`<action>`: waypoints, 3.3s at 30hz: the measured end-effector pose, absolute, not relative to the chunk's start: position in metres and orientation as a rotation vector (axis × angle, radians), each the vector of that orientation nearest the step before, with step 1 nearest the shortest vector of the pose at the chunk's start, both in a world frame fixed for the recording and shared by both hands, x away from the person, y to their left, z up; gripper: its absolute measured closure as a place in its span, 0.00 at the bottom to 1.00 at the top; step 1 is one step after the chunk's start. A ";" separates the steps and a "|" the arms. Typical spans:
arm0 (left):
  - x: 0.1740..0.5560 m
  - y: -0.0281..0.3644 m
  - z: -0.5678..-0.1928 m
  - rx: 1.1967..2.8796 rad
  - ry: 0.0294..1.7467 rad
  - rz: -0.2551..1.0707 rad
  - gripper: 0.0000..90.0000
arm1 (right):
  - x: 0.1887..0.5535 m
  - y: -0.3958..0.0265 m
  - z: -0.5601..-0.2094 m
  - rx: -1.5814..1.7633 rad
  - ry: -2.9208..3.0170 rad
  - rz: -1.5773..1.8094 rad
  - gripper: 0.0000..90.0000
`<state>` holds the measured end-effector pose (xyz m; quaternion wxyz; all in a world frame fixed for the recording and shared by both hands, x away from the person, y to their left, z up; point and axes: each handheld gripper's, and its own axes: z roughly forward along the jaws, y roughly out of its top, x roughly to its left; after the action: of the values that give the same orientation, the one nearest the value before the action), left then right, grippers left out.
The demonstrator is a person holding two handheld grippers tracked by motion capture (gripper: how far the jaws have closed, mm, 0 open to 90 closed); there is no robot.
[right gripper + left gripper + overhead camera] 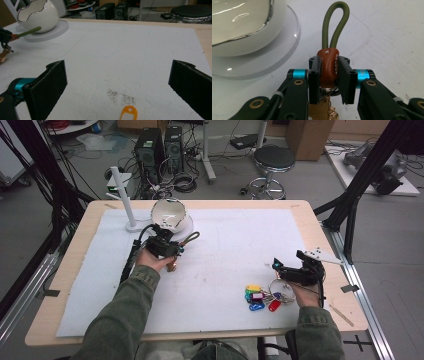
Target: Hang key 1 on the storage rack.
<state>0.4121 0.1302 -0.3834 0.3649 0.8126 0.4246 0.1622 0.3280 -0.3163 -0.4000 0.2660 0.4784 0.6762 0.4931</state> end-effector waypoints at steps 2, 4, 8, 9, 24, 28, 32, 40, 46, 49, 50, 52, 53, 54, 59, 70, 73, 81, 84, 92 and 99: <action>0.411 0.137 -0.379 2.078 1.097 0.426 0.81 | 0.328 -0.316 -0.400 1.295 1.826 1.330 0.01; 0.409 0.143 -0.376 2.059 1.112 0.433 0.81 | 0.328 -0.316 -0.400 1.295 1.826 1.331 0.01; 0.405 0.158 -0.368 2.018 1.141 0.443 0.81 | 0.328 -0.316 -0.400 1.295 1.823 1.332 0.01; 0.405 0.158 -0.368 2.018 1.141 0.443 0.81 | 0.328 -0.316 -0.400 1.300 1.824 1.333 0.01; 0.395 0.204 -0.351 1.923 1.206 0.482 0.80 | 0.329 -0.315 -0.401 1.302 1.830 1.323 0.01; 0.392 0.211 -0.348 1.909 1.209 0.494 0.80 | 0.329 -0.315 -0.401 1.295 1.833 1.317 0.01; 0.390 0.222 -0.344 1.890 1.229 0.499 0.80 | 0.329 -0.315 -0.401 1.303 1.831 1.319 0.01; 0.385 0.250 -0.335 1.824 1.280 0.515 0.80 | 0.331 -0.314 -0.402 1.300 1.832 1.307 0.01; 0.387 0.279 -0.327 1.786 1.361 0.575 0.80 | 0.331 -0.313 -0.402 1.309 1.834 1.307 0.01; 0.386 0.288 -0.322 1.775 1.382 0.583 0.80 | 0.331 -0.313 -0.402 1.314 1.832 1.304 0.01; 0.386 0.292 -0.321 1.767 1.387 0.582 0.80 | 0.331 -0.313 -0.402 1.314 1.832 1.304 0.01; 0.385 0.298 -0.318 1.758 1.396 0.587 0.80 | 0.332 -0.313 -0.402 1.313 1.834 1.303 0.01; 0.385 0.301 -0.317 1.758 1.401 0.590 0.80 | 0.332 -0.313 -0.402 1.314 1.834 1.303 0.01; 0.385 0.303 -0.316 1.753 1.407 0.592 0.80 | 0.332 -0.313 -0.402 1.310 1.833 1.302 0.01; 0.389 0.318 -0.310 1.745 1.433 0.596 0.80 | 0.332 -0.313 -0.402 1.310 1.834 1.302 0.01; 0.403 0.345 -0.296 1.694 1.487 0.594 0.80 | 0.332 -0.314 -0.402 1.310 1.838 1.292 0.01; 0.406 0.348 -0.292 1.688 1.494 0.593 0.80 | 0.332 -0.314 -0.402 1.312 1.839 1.292 0.01; 0.417 0.356 -0.275 1.680 1.499 0.573 0.80 | 0.332 -0.314 -0.402 1.307 1.840 1.291 0.01; 0.420 0.358 -0.269 1.669 1.498 0.570 0.80 | 0.333 -0.314 -0.403 1.316 1.840 1.292 0.01; 0.436 0.366 -0.268 1.621 1.540 0.544 0.80 | 0.333 -0.314 -0.403 1.304 1.843 1.292 0.01; 0.448 0.369 -0.276 1.586 1.573 0.500 0.81 | 0.334 -0.314 -0.403 1.312 1.846 1.289 0.01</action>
<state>0.4478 0.3686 -0.2765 0.4135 0.6309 0.6257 0.1989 0.3339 -0.3143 -0.4031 0.2648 0.4857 0.6830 0.4770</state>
